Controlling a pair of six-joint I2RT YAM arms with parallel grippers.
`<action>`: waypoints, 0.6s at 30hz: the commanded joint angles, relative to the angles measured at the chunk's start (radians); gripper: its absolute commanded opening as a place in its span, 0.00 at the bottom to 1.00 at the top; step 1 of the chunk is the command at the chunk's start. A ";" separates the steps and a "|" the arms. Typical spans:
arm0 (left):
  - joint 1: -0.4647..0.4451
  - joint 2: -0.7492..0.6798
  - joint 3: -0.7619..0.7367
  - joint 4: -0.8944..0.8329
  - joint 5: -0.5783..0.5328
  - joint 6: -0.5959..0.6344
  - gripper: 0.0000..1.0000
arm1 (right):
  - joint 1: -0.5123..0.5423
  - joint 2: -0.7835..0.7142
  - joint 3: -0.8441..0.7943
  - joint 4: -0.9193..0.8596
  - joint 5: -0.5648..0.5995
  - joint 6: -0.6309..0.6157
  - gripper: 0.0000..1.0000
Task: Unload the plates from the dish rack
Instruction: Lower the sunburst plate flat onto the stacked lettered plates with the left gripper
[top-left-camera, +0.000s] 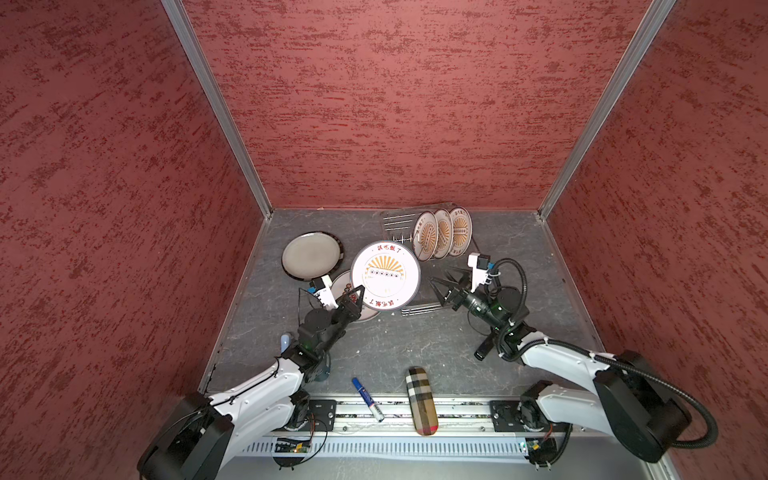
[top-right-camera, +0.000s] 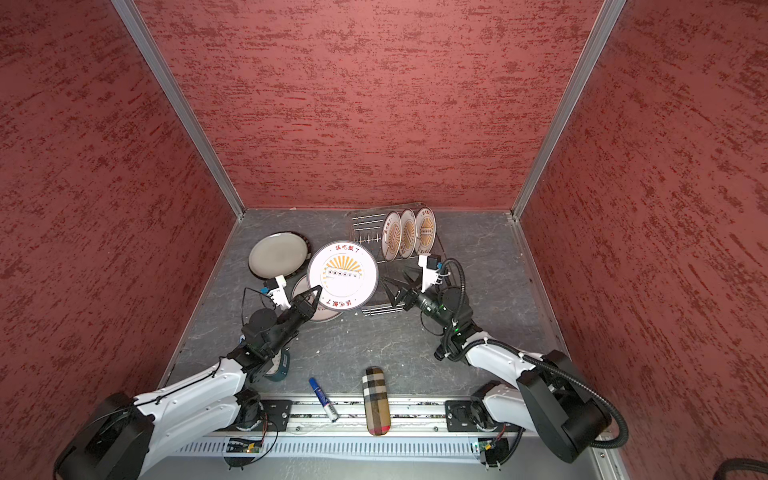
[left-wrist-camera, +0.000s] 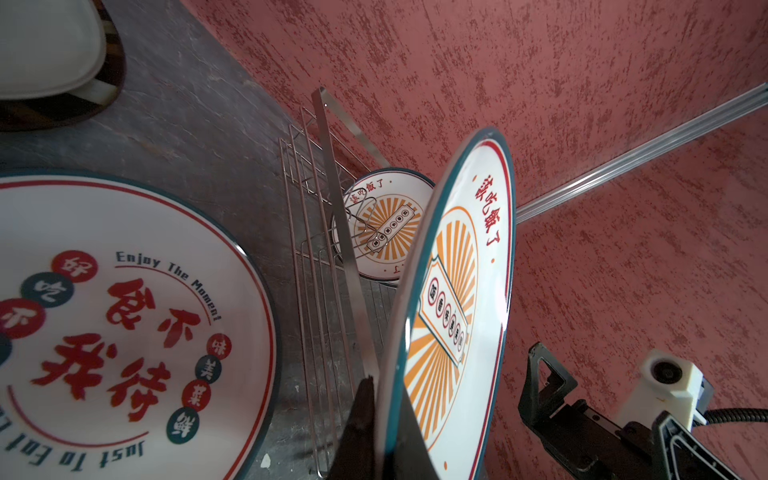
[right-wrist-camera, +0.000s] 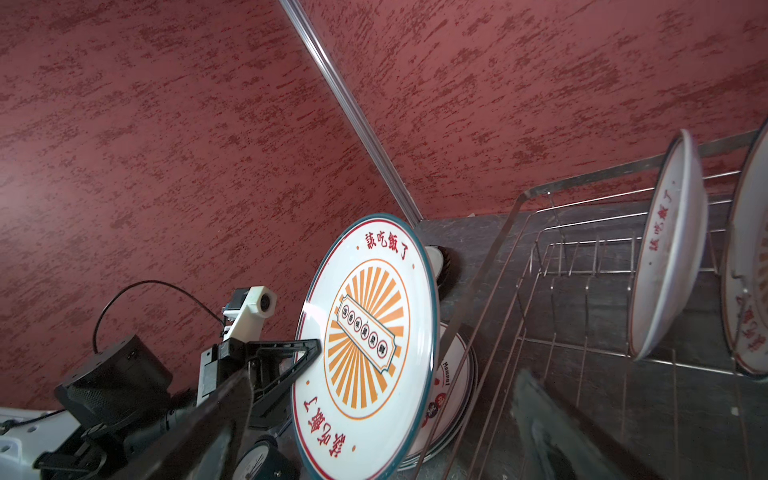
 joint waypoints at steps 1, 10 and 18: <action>0.040 -0.041 -0.017 0.011 -0.009 -0.080 0.00 | 0.028 0.031 0.068 -0.026 -0.059 -0.065 0.99; 0.108 -0.125 -0.071 -0.055 -0.039 -0.160 0.00 | 0.190 0.086 0.200 -0.270 0.129 -0.276 0.99; 0.131 -0.230 -0.079 -0.265 -0.113 -0.239 0.00 | 0.261 0.184 0.318 -0.410 0.230 -0.348 0.99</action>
